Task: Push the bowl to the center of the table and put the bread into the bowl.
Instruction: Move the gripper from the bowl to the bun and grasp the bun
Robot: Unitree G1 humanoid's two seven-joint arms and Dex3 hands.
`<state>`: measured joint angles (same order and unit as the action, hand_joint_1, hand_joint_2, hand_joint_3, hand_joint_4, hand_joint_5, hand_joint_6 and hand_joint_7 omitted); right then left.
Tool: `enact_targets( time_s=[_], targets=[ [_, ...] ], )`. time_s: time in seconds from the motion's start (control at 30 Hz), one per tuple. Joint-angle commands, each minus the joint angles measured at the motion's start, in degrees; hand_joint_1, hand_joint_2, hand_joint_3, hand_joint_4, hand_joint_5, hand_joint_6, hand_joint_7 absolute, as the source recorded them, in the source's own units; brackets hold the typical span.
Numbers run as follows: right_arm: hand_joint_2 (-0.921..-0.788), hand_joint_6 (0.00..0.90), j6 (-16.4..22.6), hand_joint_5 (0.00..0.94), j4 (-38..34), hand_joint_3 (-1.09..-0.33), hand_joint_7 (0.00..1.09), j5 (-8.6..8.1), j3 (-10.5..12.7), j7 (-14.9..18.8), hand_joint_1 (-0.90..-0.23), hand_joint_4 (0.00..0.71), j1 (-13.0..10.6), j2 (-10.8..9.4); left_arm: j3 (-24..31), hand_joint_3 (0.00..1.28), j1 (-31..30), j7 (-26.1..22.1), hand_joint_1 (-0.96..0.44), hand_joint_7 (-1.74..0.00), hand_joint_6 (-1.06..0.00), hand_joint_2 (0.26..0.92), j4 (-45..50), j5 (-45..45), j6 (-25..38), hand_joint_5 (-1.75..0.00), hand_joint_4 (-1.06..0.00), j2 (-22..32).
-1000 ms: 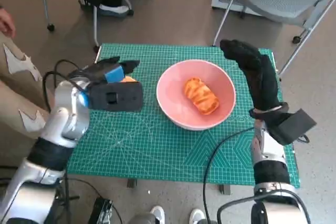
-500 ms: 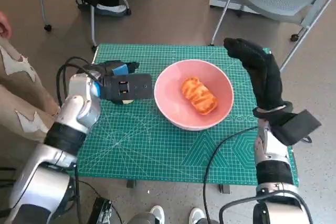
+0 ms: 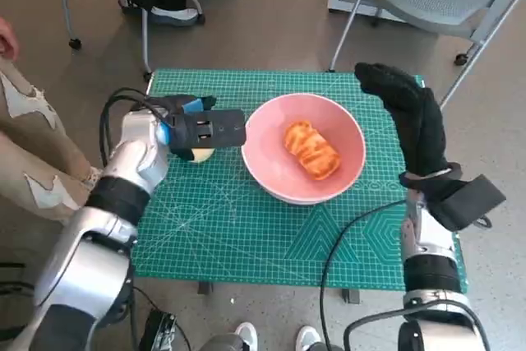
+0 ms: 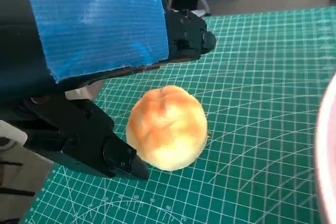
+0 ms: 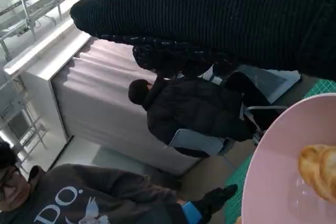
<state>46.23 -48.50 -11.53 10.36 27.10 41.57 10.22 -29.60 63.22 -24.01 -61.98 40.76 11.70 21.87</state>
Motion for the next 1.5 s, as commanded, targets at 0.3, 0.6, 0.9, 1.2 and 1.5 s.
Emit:
enact_targets(
  time_s=[0.3,0.6,0.9,1.2,1.5],
  targets=[
    [-0.921,0.002,-0.2,0.001,0.7,-0.842,0.46,0.14,0.1,-1.4,-0.665,0.161,-2.2,0.1,-3.0,0.01,4.6,1.6,-0.08,0.0,-0.12,0.693,-7.9,1.5,-1.0,0.0,0.0,-2.2],
    [-0.921,0.001,0.1,0.001,0.6,-0.841,0.46,0.38,0.2,-2.0,-0.663,0.161,-2.4,0.1,-4.0,0.01,5.2,1.9,-0.11,0.0,-0.12,0.695,-10.8,1.9,-2.0,0.0,0.0,-2.8],
    [-0.921,0.001,0.3,0.001,0.7,-0.842,0.46,0.6,0.2,-2.5,-0.663,0.162,-2.6,0.2,-4.9,0.01,5.3,2.3,-0.13,0.0,-0.12,0.697,-13.1,2.5,-3.2,0.0,0.0,-3.2],
    [-0.921,0.001,0.4,0.001,1.0,-0.843,0.46,0.54,0.2,-2.6,-0.669,0.162,-3.0,0.3,-5.9,0.01,5.5,2.7,-0.14,0.0,-0.12,0.708,-14.7,2.7,-4.1,-0.06,-0.17,-3.9],
    [-0.921,0.002,0.2,0.001,2.1,-0.843,0.46,0.37,0.2,-2.3,-0.669,0.163,-3.8,0.8,-6.3,0.01,6.2,2.7,-0.12,0.0,-0.12,0.716,-15.5,2.7,-4.9,-0.83,-0.17,-4.6]
  ],
)
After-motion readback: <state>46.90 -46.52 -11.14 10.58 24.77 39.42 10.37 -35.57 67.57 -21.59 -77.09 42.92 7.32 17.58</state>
